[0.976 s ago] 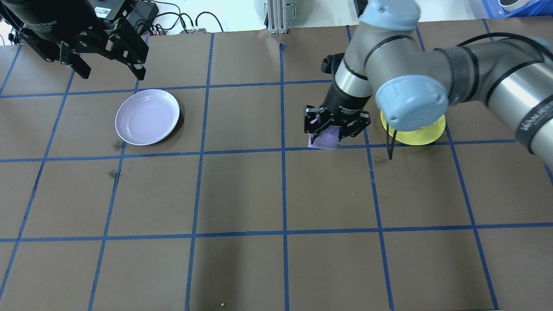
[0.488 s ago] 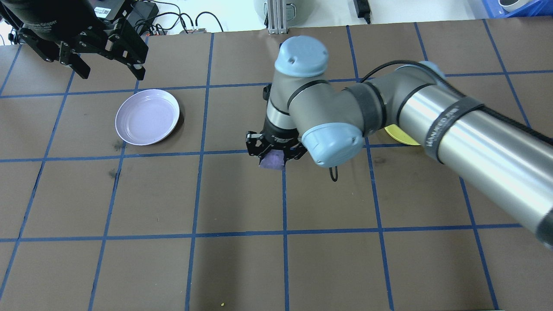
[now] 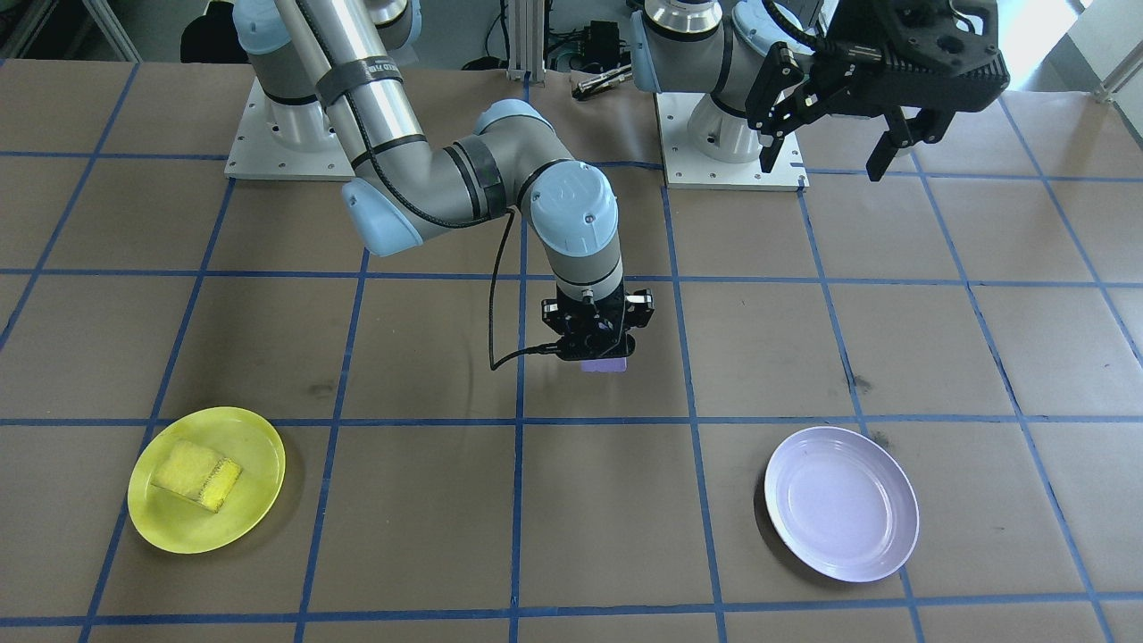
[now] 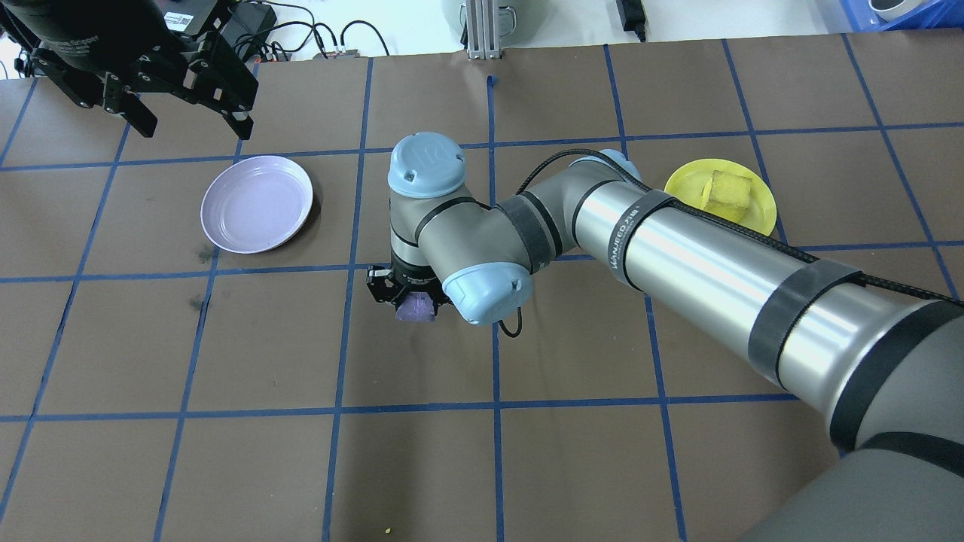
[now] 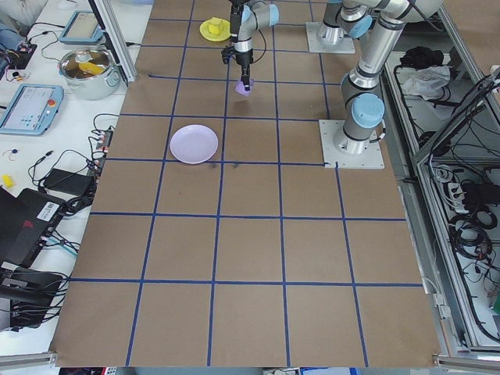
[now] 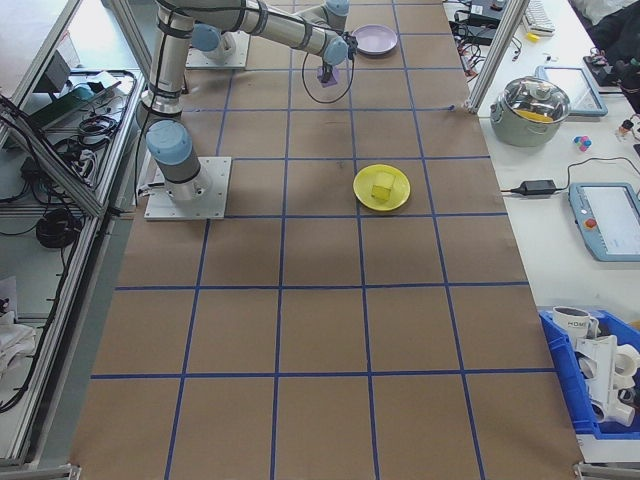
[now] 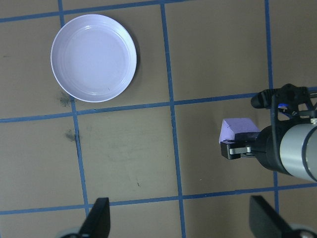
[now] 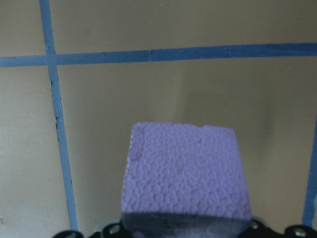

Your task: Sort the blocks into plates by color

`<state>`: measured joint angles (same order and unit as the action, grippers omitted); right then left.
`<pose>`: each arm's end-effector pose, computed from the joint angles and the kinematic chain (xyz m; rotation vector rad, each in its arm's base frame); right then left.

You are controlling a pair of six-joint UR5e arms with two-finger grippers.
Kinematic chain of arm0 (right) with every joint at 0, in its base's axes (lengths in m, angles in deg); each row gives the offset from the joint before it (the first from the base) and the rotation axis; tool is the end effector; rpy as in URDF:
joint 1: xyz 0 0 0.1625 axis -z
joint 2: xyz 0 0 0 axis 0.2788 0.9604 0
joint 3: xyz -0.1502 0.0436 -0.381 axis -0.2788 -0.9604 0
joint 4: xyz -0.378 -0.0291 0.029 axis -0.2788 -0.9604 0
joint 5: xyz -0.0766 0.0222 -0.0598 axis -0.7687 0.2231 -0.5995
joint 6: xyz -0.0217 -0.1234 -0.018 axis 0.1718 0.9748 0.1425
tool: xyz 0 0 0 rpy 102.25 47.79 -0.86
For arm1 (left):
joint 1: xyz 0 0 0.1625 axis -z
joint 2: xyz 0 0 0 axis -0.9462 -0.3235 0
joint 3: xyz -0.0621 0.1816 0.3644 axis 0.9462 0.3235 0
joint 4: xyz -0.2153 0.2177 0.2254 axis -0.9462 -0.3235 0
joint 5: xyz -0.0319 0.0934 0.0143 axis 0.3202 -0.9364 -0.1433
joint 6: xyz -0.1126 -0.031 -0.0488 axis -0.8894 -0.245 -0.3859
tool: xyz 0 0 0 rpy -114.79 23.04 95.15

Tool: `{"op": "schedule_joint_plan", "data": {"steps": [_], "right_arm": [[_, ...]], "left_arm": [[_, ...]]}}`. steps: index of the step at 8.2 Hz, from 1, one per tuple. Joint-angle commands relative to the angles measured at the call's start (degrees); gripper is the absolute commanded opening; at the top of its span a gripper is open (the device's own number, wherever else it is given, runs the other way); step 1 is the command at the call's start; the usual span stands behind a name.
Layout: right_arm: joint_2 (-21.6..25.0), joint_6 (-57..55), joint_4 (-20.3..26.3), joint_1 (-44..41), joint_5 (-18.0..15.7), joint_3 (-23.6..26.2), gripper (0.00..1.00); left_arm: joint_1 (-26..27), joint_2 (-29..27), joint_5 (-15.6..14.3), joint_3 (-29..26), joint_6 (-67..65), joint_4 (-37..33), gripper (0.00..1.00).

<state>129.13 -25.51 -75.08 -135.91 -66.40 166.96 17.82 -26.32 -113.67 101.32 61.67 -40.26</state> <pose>0.4364 -0.4365 0.2070 0.0004 2.9315 0.1608 -0.1234 -0.4468 0.5353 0.1263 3.1208 -0.1042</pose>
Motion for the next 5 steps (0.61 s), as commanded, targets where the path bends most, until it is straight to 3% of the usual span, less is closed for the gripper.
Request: {"op": "schedule_joint_plan", "data": {"steps": [1, 2, 5], "right_arm": [[-1.16, -1.05, -0.26, -0.86, -0.69, -0.3, 0.94], [0.24, -1.94, 0.44, -0.69, -0.69, -0.47, 1.0], [4.02, -2.12, 5.62, 0.44, -1.3, -0.91, 1.0]], "left_arm": [[0.0, -0.05, -0.15, -0.06, 0.0, 0.0, 1.0], [0.0, 0.03, -0.15, 0.03, 0.0, 0.0, 1.0], [0.0, -0.05, -0.06, -0.06, 0.0, 0.0, 1.0]]}}
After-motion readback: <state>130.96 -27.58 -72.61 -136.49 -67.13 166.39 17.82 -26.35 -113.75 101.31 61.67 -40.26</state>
